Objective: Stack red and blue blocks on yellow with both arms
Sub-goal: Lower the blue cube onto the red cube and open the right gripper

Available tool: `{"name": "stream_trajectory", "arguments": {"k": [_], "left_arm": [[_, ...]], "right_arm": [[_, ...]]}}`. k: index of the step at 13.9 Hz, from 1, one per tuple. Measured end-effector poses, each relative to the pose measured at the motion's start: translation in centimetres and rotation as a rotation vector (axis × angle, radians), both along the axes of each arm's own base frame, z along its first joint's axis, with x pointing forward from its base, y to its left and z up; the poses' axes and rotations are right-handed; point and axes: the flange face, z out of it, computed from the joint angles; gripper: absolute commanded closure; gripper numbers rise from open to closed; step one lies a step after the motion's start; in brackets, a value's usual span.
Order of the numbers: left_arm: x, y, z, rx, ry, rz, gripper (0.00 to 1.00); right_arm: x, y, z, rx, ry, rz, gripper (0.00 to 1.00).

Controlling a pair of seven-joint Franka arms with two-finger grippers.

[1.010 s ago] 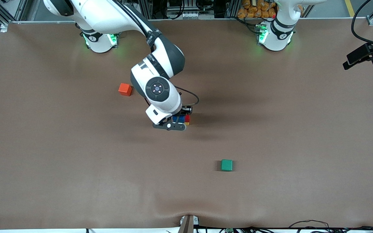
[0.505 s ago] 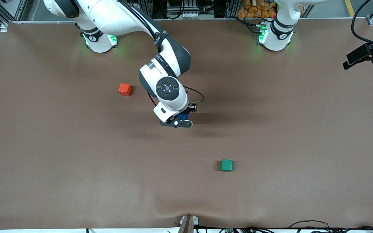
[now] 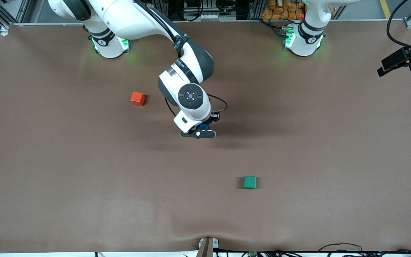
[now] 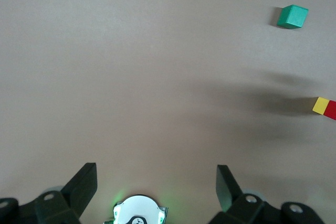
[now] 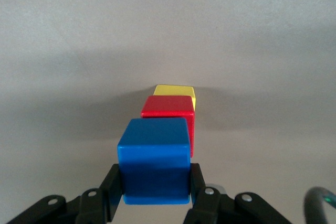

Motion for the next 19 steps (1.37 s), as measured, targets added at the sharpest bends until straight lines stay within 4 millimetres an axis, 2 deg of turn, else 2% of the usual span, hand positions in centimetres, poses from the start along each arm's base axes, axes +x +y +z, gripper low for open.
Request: {"name": "stream_trajectory", "arguments": {"k": [17,18,19], "left_arm": [[-0.01,0.0,0.24,0.0,-0.005,-0.001,0.0],[-0.01,0.01,0.27,0.0,-0.006,-0.001,0.0],[-0.01,0.02,0.27,0.0,-0.006,-0.001,0.0]], "right_arm": [[0.11,0.04,-0.36,-0.017,-0.023,0.01,1.0],[0.11,0.03,-0.37,-0.018,-0.023,0.01,0.91],[0.1,0.03,-0.37,-0.018,-0.022,0.01,0.48]]}}
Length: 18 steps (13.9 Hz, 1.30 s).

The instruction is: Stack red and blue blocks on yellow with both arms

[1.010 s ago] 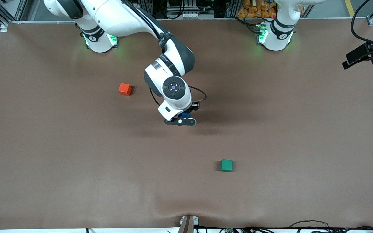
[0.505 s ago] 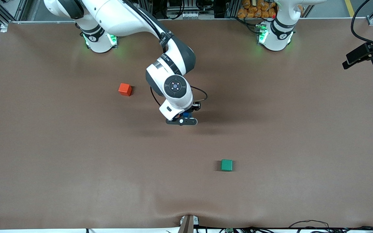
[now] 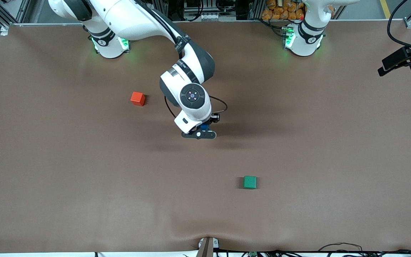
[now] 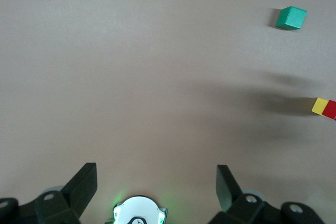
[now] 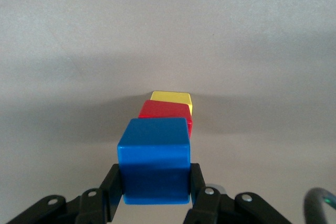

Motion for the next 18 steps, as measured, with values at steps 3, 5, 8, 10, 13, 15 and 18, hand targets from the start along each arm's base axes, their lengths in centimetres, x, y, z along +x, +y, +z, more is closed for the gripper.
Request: {"name": "stream_trajectory", "arguments": {"k": [3,5,8,10,13,15,18], "left_arm": [[0.0,0.1,0.0,0.0,0.0,0.001,0.0],[0.0,0.2,0.0,0.0,0.0,0.004,0.0],[0.0,0.2,0.2,0.0,-0.004,0.003,0.0],[0.0,0.2,0.5,0.0,-0.01,0.003,0.0],[0.0,0.2,0.5,0.0,-0.011,0.003,0.0],[0.0,-0.1,0.5,0.0,-0.011,-0.002,0.0],[0.0,-1.2,0.1,0.003,-0.002,-0.023,0.0]], "right_arm": [[-0.1,0.0,-0.2,-0.005,0.004,-0.006,0.0],[-0.1,-0.1,-0.4,-0.009,0.008,-0.007,0.0],[-0.1,-0.5,-0.3,-0.027,0.025,-0.007,0.0],[0.4,-1.4,0.6,-0.048,0.046,-0.015,0.0],[3.1,-4.9,4.1,-0.051,0.061,-0.066,0.0],[5.1,-7.9,7.2,-0.019,0.062,-0.118,0.0],[6.5,-12.1,10.8,-0.016,0.086,-0.168,0.0]]}}
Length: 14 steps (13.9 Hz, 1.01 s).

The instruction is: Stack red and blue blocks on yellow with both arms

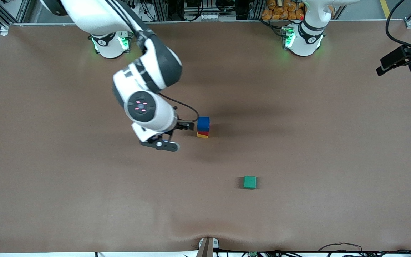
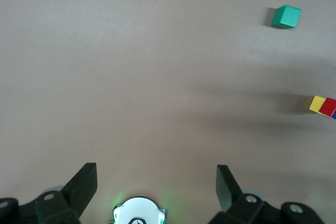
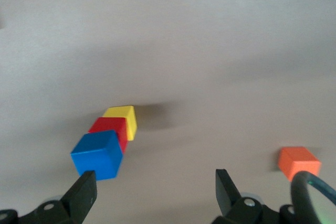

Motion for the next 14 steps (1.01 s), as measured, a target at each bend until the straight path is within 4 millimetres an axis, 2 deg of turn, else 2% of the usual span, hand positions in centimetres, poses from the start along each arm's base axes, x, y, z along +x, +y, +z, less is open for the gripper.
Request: {"name": "stream_trajectory", "arguments": {"k": [2,3,5,8,14], "left_arm": [[0.0,-0.4,-0.4,0.029,0.009,-0.01,0.0],[0.0,-0.9,-0.5,0.05,0.009,-0.021,0.0],[-0.1,-2.1,-0.5,0.073,0.007,-0.045,0.0],[0.1,-2.4,-0.5,0.074,-0.01,-0.05,0.0],[0.2,-2.2,-1.4,0.074,-0.032,-0.048,0.0]], "right_arm": [[0.5,-3.0,2.0,-0.012,0.028,-0.025,0.0],[1.0,-5.1,3.1,-0.012,0.041,-0.026,0.0],[2.3,-10.6,5.3,0.007,0.057,-0.004,0.0],[3.8,-18.9,8.3,0.039,0.066,-0.009,0.0],[4.6,-32.9,12.5,0.106,0.072,0.018,0.0]]}}
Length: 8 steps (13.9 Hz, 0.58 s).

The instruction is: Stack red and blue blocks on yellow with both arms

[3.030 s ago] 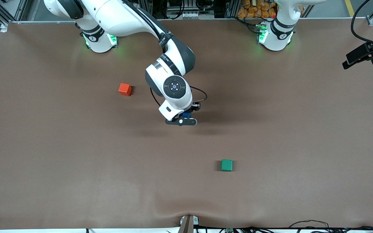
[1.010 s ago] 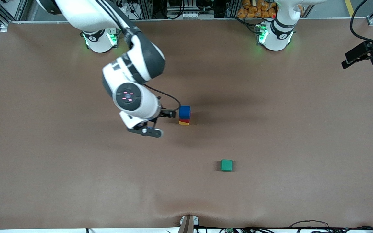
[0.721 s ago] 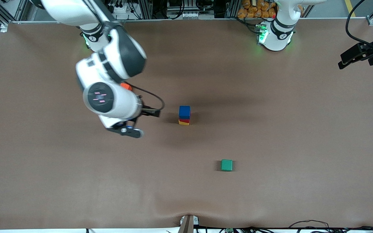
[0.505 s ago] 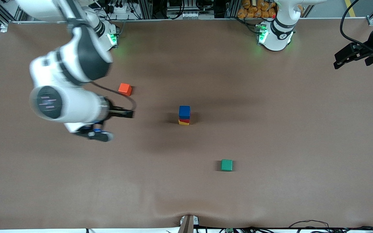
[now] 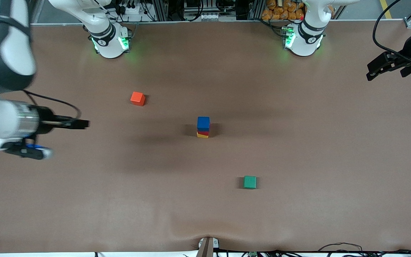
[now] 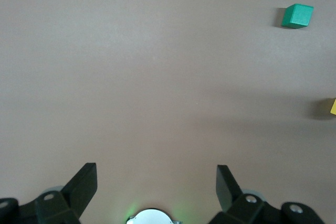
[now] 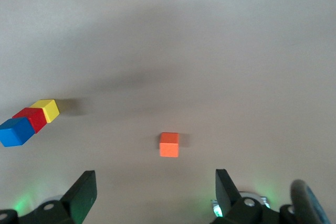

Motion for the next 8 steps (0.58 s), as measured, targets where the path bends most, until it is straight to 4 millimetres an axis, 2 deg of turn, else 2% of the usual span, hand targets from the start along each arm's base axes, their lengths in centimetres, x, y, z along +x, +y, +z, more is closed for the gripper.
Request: {"name": "stream_trajectory", "arguments": {"k": [2,3,6,8], "left_arm": [[0.0,0.0,0.0,0.0,-0.002,0.0,0.0],[0.1,0.0,0.0,0.0,-0.004,0.001,0.0],[0.1,0.1,-0.1,-0.001,-0.006,0.001,0.0],[0.2,0.1,-0.1,-0.001,-0.007,0.0,0.0]], "right_arm": [[-0.7,-3.5,2.6,-0.005,-0.033,-0.021,0.0],[-1.4,-4.1,4.1,-0.035,-0.053,-0.022,0.0],[-3.9,-2.9,8.3,-0.078,-0.087,0.006,0.0],[-5.3,-2.7,10.1,-0.083,-0.089,0.015,0.0]]}}
